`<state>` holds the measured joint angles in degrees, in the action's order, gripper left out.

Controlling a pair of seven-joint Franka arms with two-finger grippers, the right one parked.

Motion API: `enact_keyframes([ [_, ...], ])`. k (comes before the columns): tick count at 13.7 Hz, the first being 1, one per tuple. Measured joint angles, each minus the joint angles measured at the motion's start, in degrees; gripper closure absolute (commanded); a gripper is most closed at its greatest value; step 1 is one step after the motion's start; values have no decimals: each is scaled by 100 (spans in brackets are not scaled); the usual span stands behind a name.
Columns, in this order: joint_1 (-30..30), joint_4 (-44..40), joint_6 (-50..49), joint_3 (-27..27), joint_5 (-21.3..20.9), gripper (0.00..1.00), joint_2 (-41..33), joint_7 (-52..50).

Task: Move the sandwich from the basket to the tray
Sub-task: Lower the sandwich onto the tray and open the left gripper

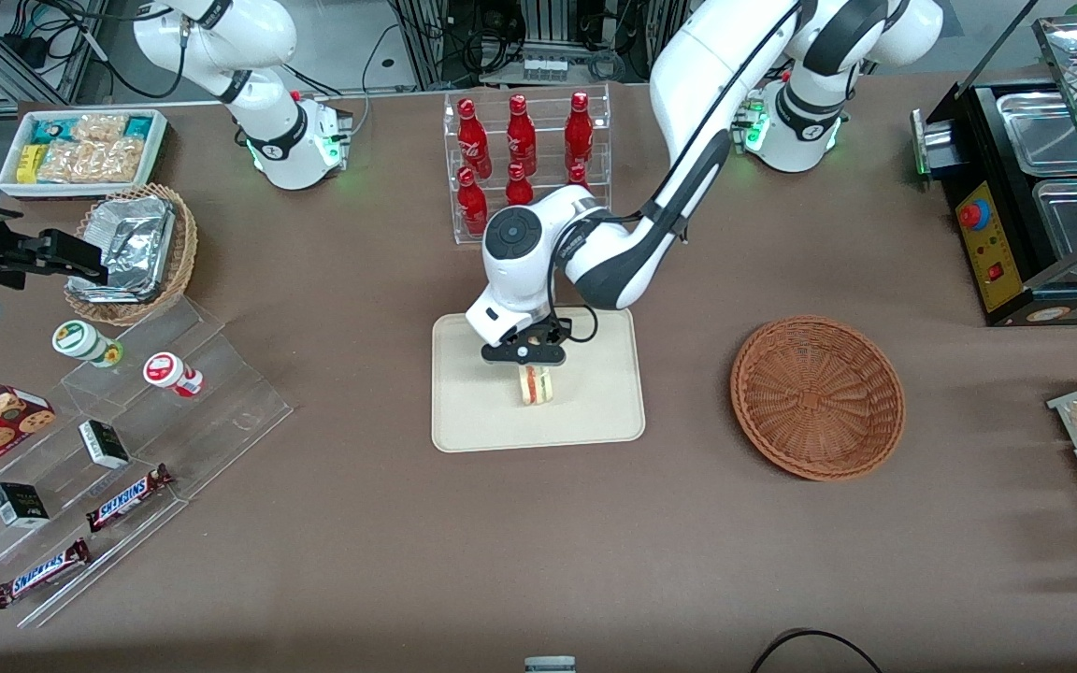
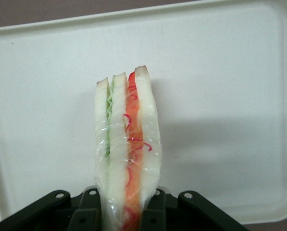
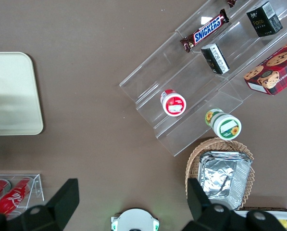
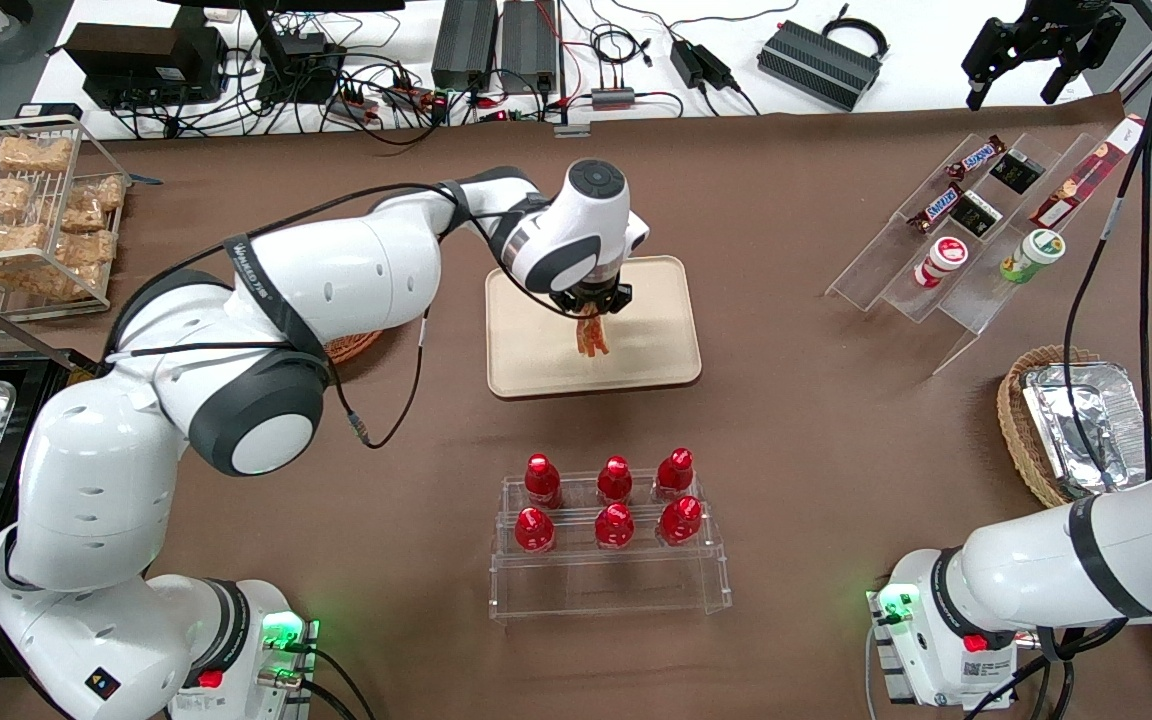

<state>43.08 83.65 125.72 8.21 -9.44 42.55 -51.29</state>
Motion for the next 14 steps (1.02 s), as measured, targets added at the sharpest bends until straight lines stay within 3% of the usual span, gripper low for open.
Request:
enact_keyframes([
  [1,8,-2,98,0,-45,96,76,-29],
  [2,9,-4,161,-1,-58,70,139,-39],
  [3,9,-6,183,-6,-59,29,186,-42],
  [4,9,-8,188,-9,-62,11,213,-42],
  [5,10,-9,189,-9,-73,2,223,-42],
  [14,4,-273,143,-35,-203,1,3,-148],
])
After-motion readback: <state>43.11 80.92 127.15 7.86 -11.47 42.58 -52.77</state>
